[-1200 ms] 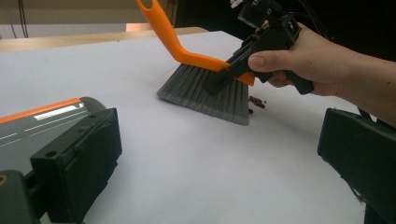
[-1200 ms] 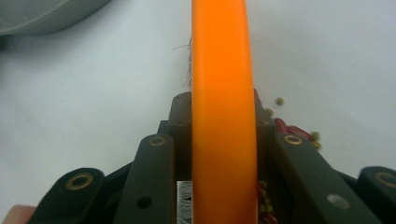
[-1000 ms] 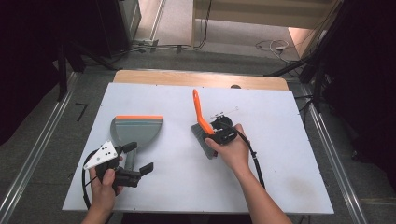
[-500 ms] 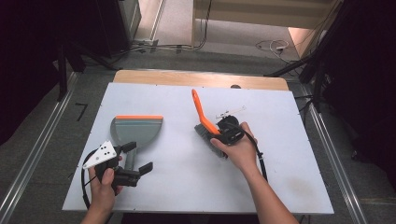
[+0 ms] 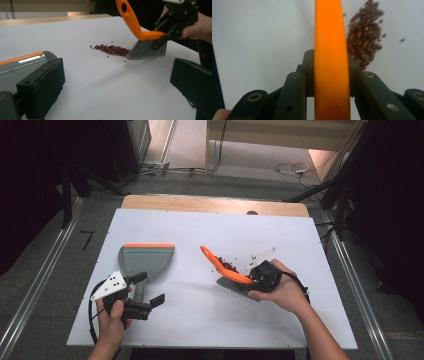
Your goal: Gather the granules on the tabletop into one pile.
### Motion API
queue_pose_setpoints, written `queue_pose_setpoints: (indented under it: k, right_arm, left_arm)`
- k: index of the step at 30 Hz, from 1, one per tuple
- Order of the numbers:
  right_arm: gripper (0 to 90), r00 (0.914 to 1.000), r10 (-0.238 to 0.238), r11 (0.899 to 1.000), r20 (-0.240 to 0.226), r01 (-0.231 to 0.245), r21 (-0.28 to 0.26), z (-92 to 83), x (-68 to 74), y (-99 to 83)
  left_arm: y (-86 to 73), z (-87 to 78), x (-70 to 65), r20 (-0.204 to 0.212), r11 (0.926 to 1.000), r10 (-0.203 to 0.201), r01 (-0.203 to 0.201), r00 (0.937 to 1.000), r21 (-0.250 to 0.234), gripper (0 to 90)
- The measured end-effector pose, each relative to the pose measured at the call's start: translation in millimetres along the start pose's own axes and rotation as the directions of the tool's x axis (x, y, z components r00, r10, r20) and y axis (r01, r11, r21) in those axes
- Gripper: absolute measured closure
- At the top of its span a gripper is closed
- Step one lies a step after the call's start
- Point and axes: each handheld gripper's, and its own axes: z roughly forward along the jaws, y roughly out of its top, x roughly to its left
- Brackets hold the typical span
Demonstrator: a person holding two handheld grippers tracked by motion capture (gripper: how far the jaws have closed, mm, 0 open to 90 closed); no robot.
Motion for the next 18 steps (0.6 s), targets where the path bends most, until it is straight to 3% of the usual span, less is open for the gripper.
queue_pose_setpoints:
  k: [3,5,7,10,14,17,18]
  right_arm:
    - [68.6,0.9963,-0.048,0.998,-0.071,0.050,0.031,6.8,4.1,-7.8]
    - [68.3,0.9953,-0.074,0.996,-0.062,0.077,0.042,11.5,8.6,-9.1]
    - [66.8,0.9950,-0.079,0.996,-0.062,0.080,0.027,12.9,10.9,-9.1]
    - [57.0,0.9922,-0.069,0.997,-0.104,0.066,-0.027,9.1,13.4,-7.0]
    - [67.0,0.9944,-0.074,0.997,-0.076,0.074,-0.001,11.6,18.1,-3.4]
    - [68.0,0.9969,-0.061,0.998,-0.049,0.062,0.017,12.2,19.6,-2.0]
    - [68.3,0.9960,-0.078,0.997,-0.042,0.079,0.023,11.4,20.7,-1.3]
  left_arm:
    - [0.2,0.8,-0.8,-0.001,1.0000,0.001,-0.001,1.0000,0.002,0.7]
    - [0.1,1.3,-1.3,0.001,1.0000,0.003,-0.003,1.0000,0.007,0.7]
    - [0.1,1.3,-1.6,0.001,1.0000,0.003,-0.003,1.0000,0.006,0.7]
    - [0.0,0.8,-1.5,-0.001,1.0000,0.003,-0.003,1.0000,0.004,0.7]
    - [-0.2,0.9,-1.6,0.002,1.0000,0.003,-0.003,1.0000,0.006,0.7]
    - [0.3,0.3,-2.0,0.000,1.0000,0.006,-0.006,1.0000,0.004,0.7]
    - [0.3,0.2,-1.9,0.000,1.0000,0.006,-0.006,1.0000,0.005,0.7]
